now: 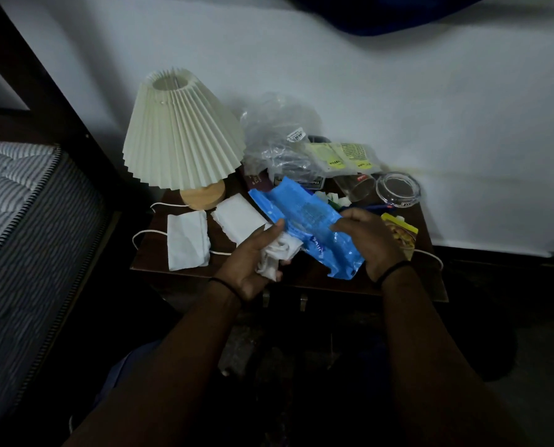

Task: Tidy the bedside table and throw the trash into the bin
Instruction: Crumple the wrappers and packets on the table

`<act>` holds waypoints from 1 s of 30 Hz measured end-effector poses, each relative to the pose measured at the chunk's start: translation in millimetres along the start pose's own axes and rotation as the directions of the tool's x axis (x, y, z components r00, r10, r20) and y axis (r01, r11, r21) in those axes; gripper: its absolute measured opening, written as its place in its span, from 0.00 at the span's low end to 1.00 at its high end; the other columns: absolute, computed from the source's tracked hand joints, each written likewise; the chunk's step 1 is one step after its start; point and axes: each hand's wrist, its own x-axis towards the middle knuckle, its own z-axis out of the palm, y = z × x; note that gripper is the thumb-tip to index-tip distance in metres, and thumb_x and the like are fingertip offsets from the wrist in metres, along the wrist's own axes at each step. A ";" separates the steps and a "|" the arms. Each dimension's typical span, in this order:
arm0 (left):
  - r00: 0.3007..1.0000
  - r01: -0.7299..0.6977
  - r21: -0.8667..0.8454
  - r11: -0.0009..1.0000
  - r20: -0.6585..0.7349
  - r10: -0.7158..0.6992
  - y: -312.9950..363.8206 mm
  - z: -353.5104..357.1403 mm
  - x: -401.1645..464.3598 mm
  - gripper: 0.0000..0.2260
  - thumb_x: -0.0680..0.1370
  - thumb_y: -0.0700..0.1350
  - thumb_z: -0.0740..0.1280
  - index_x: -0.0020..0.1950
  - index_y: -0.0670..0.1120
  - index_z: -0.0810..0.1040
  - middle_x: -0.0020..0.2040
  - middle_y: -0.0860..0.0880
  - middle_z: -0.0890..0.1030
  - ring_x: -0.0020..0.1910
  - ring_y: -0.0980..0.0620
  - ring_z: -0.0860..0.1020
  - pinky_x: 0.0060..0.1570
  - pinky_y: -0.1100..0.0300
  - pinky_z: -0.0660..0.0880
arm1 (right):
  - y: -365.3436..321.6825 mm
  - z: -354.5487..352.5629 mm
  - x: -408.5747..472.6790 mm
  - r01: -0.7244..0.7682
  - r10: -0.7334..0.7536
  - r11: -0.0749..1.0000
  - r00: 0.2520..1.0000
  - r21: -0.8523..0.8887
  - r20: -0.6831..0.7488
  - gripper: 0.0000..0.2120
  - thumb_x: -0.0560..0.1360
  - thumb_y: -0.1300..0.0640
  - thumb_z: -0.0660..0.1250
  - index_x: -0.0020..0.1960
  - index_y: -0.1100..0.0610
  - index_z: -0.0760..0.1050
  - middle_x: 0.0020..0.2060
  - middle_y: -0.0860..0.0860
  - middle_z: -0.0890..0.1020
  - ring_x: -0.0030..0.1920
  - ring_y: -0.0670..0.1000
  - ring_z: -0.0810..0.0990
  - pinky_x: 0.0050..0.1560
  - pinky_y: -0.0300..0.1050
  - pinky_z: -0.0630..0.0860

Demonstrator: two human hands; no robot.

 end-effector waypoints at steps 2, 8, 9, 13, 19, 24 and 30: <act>1.000 -0.010 -0.001 1.000 0.018 0.010 -0.4 -1.5 1.2 0.22 0.65 0.51 0.80 0.55 0.48 0.79 0.48 0.43 0.80 0.39 0.47 0.80 0.43 0.54 0.73 | -2.6 4.4 -1.6 0.059 -0.054 0.996 0.996 -0.061 0.078 0.05 0.70 0.65 0.71 0.39 0.57 0.77 0.36 0.53 0.79 0.38 0.51 0.76 0.39 0.43 0.70; 0.991 -0.120 -0.005 0.993 -0.061 0.120 -1.5 -3.3 0.6 0.16 0.71 0.47 0.75 0.57 0.47 0.80 0.53 0.44 0.83 0.47 0.45 0.81 0.47 0.51 0.72 | -15.3 23.1 -13.0 0.213 -0.175 0.972 0.939 -0.101 0.294 0.04 0.78 0.60 0.66 0.51 0.57 0.79 0.46 0.52 0.83 0.45 0.47 0.81 0.48 0.40 0.76; 0.988 -0.133 0.024 0.991 -0.076 0.134 -0.9 -4.4 -0.1 0.19 0.71 0.48 0.75 0.60 0.47 0.79 0.54 0.43 0.82 0.47 0.44 0.80 0.44 0.52 0.72 | -18.5 25.6 -16.8 0.200 -0.162 0.976 0.928 -0.082 0.334 0.06 0.79 0.54 0.65 0.52 0.54 0.79 0.47 0.50 0.83 0.46 0.45 0.82 0.48 0.37 0.76; 0.985 -0.096 0.068 0.993 -0.140 0.105 5.9 -5.0 -3.2 0.18 0.71 0.50 0.75 0.58 0.45 0.78 0.50 0.42 0.80 0.45 0.42 0.80 0.42 0.50 0.73 | -19.0 27.5 -19.9 0.282 -0.182 0.944 0.880 -0.174 0.440 0.10 0.75 0.55 0.70 0.56 0.53 0.79 0.48 0.50 0.84 0.46 0.46 0.83 0.46 0.40 0.77; 0.894 -0.220 0.327 0.919 -0.309 0.324 10.7 -6.4 -1.7 0.09 0.72 0.47 0.76 0.48 0.44 0.83 0.42 0.44 0.83 0.41 0.47 0.81 0.37 0.57 0.76 | -16.7 19.5 -17.8 0.201 -0.159 0.971 0.947 -0.127 0.280 0.09 0.74 0.66 0.68 0.53 0.56 0.80 0.44 0.53 0.84 0.37 0.45 0.81 0.39 0.37 0.76; 0.575 -0.441 0.772 0.459 -0.150 0.805 14.9 5.7 -10.2 0.15 0.74 0.43 0.73 0.61 0.47 0.78 0.55 0.57 0.81 0.53 0.65 0.78 0.52 0.71 0.73 | -18.5 18.0 -18.8 0.141 -0.130 0.990 0.965 -0.032 0.228 0.11 0.74 0.67 0.68 0.49 0.52 0.79 0.42 0.51 0.84 0.38 0.49 0.82 0.43 0.44 0.77; 0.835 -0.478 0.698 0.534 0.172 0.523 10.8 10.1 -14.9 0.21 0.73 0.41 0.75 0.65 0.43 0.77 0.61 0.48 0.82 0.59 0.53 0.80 0.57 0.62 0.75 | -27.7 19.5 -20.7 0.370 -0.315 0.924 0.880 -0.098 0.357 0.07 0.75 0.65 0.68 0.50 0.56 0.75 0.43 0.45 0.80 0.41 0.39 0.78 0.44 0.36 0.75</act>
